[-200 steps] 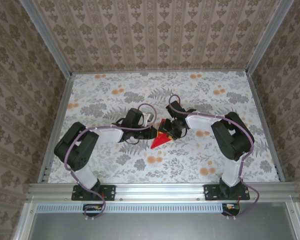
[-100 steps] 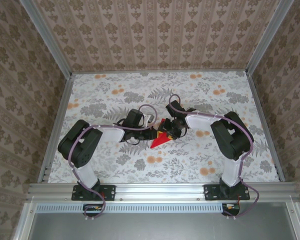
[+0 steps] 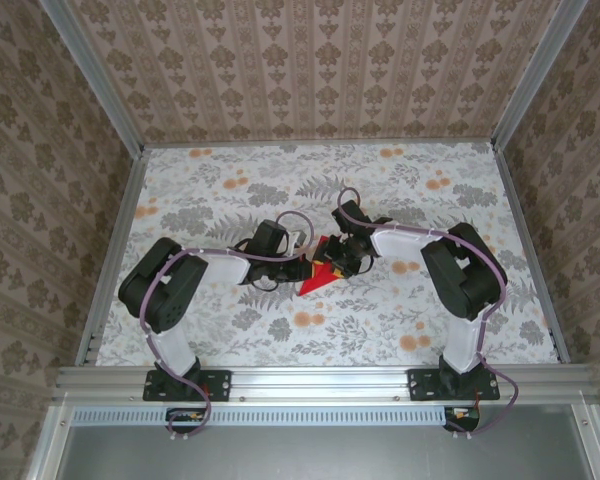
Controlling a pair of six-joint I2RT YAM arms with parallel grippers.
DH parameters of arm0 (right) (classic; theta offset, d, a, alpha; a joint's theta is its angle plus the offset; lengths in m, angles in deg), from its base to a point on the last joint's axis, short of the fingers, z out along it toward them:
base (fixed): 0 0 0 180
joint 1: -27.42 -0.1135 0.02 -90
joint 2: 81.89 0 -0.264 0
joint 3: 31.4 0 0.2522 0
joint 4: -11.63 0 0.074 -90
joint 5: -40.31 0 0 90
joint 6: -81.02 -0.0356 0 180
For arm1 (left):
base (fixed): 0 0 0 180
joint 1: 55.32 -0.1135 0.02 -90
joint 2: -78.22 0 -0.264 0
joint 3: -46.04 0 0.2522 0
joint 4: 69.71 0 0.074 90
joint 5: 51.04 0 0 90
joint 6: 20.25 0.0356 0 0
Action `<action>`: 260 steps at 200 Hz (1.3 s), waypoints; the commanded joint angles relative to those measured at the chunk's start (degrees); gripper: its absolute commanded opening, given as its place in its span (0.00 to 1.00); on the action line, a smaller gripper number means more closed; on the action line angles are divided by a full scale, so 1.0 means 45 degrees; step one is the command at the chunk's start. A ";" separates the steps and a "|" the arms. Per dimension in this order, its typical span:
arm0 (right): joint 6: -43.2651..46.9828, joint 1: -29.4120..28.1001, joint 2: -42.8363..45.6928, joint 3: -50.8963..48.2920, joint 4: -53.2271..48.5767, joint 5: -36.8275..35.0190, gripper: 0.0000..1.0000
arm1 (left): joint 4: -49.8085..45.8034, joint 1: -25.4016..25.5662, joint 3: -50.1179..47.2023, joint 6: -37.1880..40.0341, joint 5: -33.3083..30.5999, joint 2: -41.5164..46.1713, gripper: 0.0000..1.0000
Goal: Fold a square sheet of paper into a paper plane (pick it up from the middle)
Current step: Fourth fold the wing at the center of the table.
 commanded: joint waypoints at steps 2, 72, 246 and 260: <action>0.0520 0.0005 -0.0992 -0.1002 -0.1457 -0.0974 0.54 | -0.0468 -0.0119 -0.0147 -0.0058 -0.0268 -0.0249 0.03; 0.2053 0.0249 0.0693 -0.0032 -0.1431 -0.0638 0.54 | -0.0540 -0.0212 -0.0252 -0.0130 -0.0369 -0.0230 0.01; 0.1827 0.0259 -0.0897 0.0467 -0.2738 -0.1657 0.48 | -0.0545 -0.0212 0.0009 -0.0035 -0.0050 0.0570 0.02; 0.1781 0.0259 -0.0907 0.0372 -0.2717 -0.1714 0.47 | -0.0451 -0.0229 -0.0048 -0.0008 -0.0151 0.0903 0.02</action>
